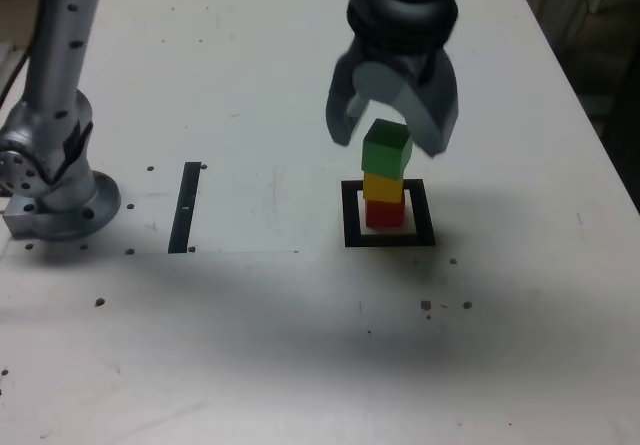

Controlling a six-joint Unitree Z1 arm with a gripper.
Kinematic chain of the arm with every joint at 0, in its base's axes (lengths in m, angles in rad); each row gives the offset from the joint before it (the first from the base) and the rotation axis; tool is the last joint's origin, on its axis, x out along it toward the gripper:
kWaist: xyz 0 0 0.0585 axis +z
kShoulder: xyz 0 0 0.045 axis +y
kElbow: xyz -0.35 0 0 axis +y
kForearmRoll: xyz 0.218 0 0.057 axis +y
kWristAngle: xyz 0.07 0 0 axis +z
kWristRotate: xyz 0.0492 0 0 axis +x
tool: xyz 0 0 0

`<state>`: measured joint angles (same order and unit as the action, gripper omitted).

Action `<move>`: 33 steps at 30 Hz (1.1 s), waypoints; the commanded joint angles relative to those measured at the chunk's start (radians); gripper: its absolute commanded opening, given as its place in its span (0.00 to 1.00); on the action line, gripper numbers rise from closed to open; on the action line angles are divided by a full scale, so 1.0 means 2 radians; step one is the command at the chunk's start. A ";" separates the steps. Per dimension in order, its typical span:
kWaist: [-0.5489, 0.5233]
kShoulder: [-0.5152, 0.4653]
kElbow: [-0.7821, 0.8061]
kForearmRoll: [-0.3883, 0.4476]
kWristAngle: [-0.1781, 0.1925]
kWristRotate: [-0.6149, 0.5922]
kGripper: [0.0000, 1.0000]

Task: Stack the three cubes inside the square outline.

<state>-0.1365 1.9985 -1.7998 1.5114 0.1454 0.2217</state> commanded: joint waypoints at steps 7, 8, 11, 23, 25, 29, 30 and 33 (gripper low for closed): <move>0.007 -0.071 0.050 -0.020 0.015 -0.006 1.00; 0.009 -0.079 0.059 -0.025 0.015 -0.006 1.00; 0.018 -0.104 0.090 -0.039 0.015 -0.006 1.00; 0.047 -0.204 0.238 -0.075 0.016 -0.010 1.00; 0.049 -0.216 0.258 -0.078 0.015 -0.012 1.00; 0.053 -0.240 0.296 -0.088 0.011 -0.018 0.99; 0.054 -0.247 0.307 -0.093 0.010 -0.020 0.99; 0.058 -0.269 0.349 -0.115 0.001 -0.026 0.99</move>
<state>-0.0258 1.4879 -1.1416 1.3061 0.1570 0.1769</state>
